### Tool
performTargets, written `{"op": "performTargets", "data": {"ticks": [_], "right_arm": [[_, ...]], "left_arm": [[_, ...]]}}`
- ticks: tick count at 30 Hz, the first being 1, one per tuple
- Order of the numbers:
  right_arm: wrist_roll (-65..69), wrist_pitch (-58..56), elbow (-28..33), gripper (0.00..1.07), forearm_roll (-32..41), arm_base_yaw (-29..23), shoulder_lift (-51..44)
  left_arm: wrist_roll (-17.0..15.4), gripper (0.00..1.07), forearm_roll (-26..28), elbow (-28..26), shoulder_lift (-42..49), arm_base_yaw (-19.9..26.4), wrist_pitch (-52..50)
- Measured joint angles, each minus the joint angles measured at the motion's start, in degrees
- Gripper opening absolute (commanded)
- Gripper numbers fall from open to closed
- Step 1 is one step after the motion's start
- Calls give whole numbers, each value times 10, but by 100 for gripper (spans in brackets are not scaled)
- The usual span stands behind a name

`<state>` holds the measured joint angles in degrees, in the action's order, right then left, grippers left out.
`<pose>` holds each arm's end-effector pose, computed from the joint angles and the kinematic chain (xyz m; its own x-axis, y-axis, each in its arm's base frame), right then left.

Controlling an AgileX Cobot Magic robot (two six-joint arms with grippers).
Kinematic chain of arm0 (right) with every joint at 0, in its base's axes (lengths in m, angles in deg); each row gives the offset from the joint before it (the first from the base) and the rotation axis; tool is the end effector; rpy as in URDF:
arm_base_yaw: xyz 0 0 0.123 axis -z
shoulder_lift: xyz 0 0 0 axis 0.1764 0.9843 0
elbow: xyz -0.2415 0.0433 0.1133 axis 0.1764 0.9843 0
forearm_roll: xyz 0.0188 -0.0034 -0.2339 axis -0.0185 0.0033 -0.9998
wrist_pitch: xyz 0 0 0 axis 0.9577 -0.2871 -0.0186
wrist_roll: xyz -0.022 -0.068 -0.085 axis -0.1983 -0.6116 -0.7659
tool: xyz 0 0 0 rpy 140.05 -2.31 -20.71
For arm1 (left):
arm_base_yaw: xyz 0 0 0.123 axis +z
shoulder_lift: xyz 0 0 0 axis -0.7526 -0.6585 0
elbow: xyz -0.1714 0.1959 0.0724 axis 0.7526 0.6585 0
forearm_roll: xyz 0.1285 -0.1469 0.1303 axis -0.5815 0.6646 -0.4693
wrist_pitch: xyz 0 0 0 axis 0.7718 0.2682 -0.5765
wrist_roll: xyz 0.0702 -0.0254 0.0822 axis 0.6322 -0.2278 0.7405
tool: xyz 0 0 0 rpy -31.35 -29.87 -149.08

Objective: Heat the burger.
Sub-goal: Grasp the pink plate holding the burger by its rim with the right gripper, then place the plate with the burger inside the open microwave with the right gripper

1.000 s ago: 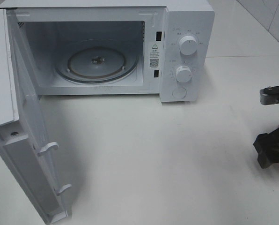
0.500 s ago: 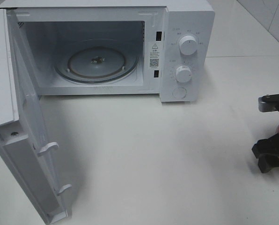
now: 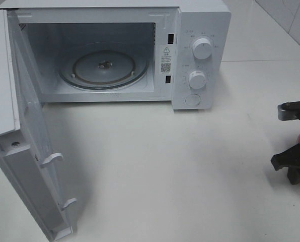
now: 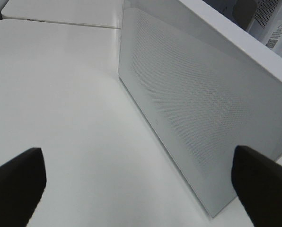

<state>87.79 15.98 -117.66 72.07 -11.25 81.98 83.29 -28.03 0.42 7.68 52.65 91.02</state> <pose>0.2513 -0.0042 0.0943 -0.9724 -0.1470 -0.1811 -0.1299 0.9862 -0.1029 0.0094 -0.0209 0.2674 -0.4282 -0.0578 -0.9018 0.0959 0.9894 -0.1090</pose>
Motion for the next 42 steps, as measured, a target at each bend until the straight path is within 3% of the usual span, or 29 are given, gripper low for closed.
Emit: {"op": "performTargets", "data": {"ticks": [1, 3, 6, 8, 24, 28, 42], "right_arm": [[0, 0, 0, 30, 0, 0, 0], [0, -1, 0, 14, -1, 0, 0], [0, -1, 0, 10, -3, 0, 0], [0, 1, 0, 0, -10, 0, 0], [1, -1, -3, 0, -15, 0, -1], [16, -17, -3, 0, -32, -21, -10], [195, -90, -2, 0, -162, -100, -21]], "left_arm": [[0, 100, 0, 0, 0, 0, 0], [0, 100, 0, 0, 0, 0, 0], [0, 100, 0, 0, 0, 0, 0], [0, 100, 0, 0, 0, 0, 0], [0, 100, 0, 0, 0, 0, 0], [0, 100, 0, 0, 0, 0, 0], [0, 100, 0, 0, 0, 0, 0]]}}
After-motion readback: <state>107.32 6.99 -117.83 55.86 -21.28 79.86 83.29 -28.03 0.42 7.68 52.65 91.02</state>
